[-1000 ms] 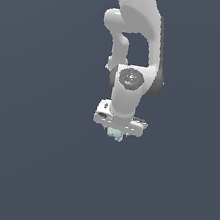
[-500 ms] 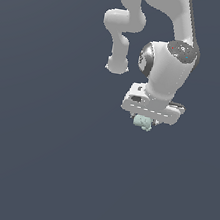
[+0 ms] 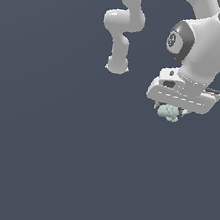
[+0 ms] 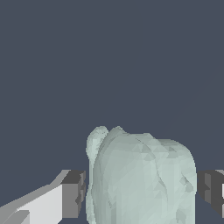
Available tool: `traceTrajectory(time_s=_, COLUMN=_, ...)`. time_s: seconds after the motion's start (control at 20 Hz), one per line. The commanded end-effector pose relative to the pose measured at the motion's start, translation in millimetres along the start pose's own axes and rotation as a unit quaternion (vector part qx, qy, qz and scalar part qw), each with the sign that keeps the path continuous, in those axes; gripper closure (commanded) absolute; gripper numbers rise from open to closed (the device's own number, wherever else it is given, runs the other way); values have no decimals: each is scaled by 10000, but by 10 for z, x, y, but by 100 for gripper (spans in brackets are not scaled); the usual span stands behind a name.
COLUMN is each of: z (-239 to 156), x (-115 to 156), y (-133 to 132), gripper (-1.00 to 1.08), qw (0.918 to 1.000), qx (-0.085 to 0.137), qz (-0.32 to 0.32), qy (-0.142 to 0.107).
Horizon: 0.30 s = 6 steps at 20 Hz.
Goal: Pick up the object and move it to a goal position.
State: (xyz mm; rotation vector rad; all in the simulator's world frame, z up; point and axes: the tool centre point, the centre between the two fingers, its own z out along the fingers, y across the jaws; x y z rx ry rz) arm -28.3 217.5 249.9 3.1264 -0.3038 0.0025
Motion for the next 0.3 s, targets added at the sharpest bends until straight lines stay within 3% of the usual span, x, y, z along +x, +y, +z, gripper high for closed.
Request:
traceTrajectory(time_s=0.0, z=-78, x=-37, y=-91, gripper=108, qw=10000, qx=-1, qz=10, qy=-7)
traceTrajectory(time_s=0.25, z=-123, x=-49, y=-152, gripper=108, qw=10000, qx=2, qz=10, qy=-8)
